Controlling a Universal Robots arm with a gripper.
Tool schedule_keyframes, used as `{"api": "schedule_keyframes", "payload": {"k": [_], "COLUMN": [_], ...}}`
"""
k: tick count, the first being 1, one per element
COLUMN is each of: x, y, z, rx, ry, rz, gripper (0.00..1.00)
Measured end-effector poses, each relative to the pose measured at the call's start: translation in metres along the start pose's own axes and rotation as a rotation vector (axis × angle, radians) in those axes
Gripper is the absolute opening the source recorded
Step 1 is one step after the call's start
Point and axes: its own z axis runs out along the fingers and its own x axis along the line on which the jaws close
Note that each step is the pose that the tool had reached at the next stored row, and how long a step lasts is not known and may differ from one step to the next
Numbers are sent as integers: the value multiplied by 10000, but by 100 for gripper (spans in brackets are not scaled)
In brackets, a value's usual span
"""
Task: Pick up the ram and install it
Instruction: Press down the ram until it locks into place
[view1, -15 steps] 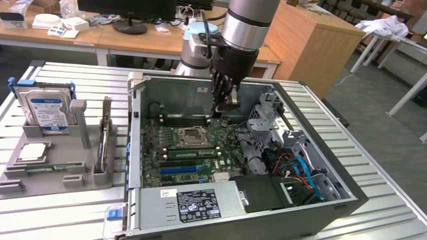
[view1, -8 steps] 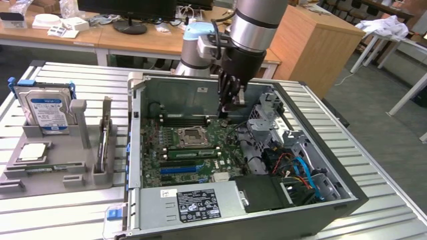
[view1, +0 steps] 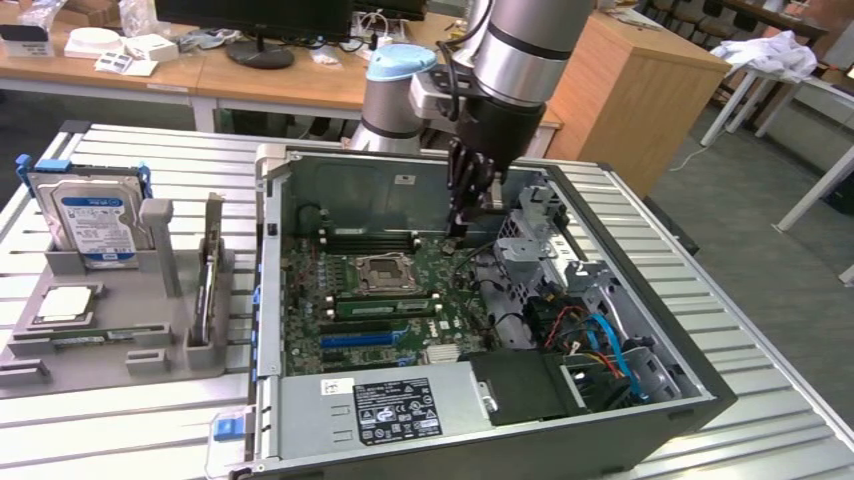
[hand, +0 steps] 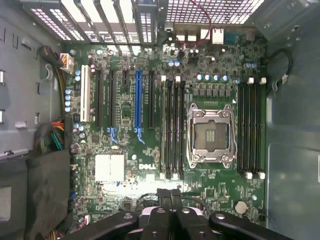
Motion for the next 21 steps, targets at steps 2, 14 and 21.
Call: {"api": "schedule_keyframes", "payload": {"k": [2, 14, 21], "x": [0, 1, 3], "y": [-3, -5, -6], "z": [0, 51, 120], "rx": [0, 0, -1], "ry": [0, -1, 0], "rz": [0, 1, 0], "gripper": [11, 11, 11]}}
